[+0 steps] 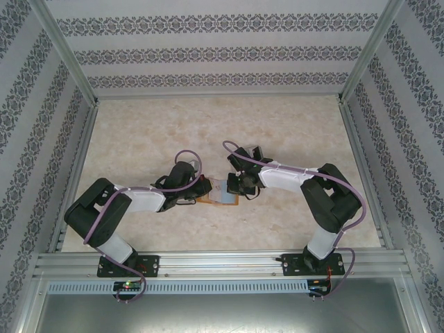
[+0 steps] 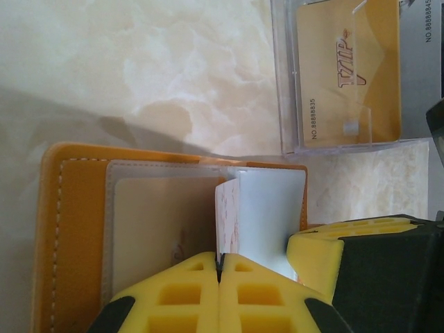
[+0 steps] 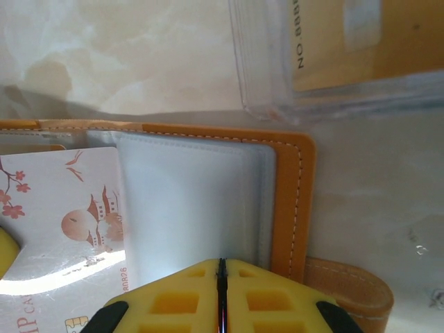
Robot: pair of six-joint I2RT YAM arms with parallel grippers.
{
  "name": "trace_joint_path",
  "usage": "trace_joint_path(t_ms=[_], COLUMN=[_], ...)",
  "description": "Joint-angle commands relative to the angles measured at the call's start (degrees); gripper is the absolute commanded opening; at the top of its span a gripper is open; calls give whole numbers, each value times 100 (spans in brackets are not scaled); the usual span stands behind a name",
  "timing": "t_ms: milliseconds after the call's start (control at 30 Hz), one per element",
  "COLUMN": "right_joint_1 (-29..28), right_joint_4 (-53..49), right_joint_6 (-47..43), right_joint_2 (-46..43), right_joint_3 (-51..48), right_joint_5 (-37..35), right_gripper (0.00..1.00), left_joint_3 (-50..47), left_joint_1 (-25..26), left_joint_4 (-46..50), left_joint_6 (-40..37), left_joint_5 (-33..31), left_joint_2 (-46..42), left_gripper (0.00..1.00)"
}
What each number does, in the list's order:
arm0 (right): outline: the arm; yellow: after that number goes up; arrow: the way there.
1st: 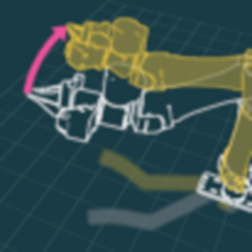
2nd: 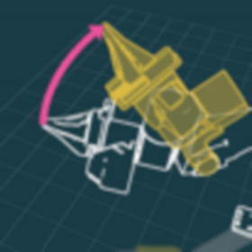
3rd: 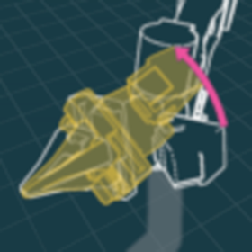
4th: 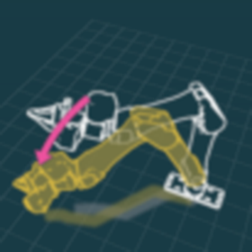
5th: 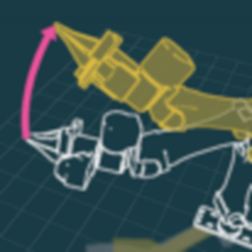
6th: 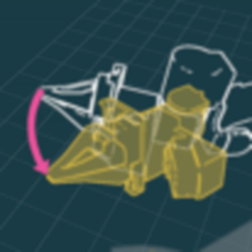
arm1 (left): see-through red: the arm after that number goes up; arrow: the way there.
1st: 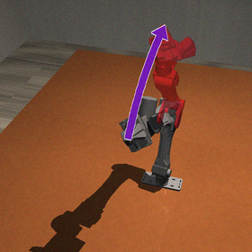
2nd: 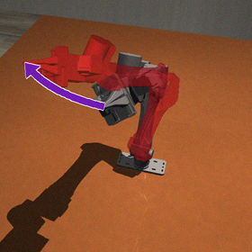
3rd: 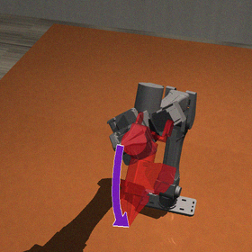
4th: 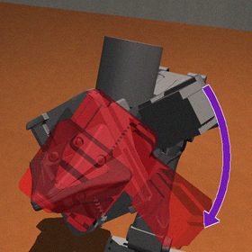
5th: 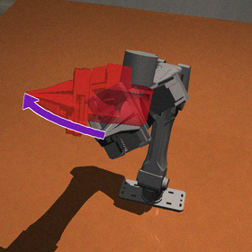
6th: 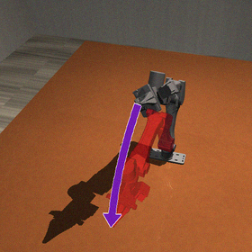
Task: Put the credit cards into the card holder
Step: Insert the credit card into the card slot.
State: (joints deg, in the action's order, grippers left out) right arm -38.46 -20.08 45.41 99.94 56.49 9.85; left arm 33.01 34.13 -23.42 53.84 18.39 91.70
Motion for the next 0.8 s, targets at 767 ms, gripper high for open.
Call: trace_joint_path(t_ms=[767], right_joint_1=[144], right_joint_4=[-305], right_joint_6=[155], right_joint_2=[-459], right_joint_3=[-297], right_joint_5=[-756], right_gripper=[16], left_joint_3=[97], left_joint_1=[173], left_joint_4=[261], left_joint_6=[-87], left_joint_5=[-128], left_joint_2=[201], left_gripper=[0])
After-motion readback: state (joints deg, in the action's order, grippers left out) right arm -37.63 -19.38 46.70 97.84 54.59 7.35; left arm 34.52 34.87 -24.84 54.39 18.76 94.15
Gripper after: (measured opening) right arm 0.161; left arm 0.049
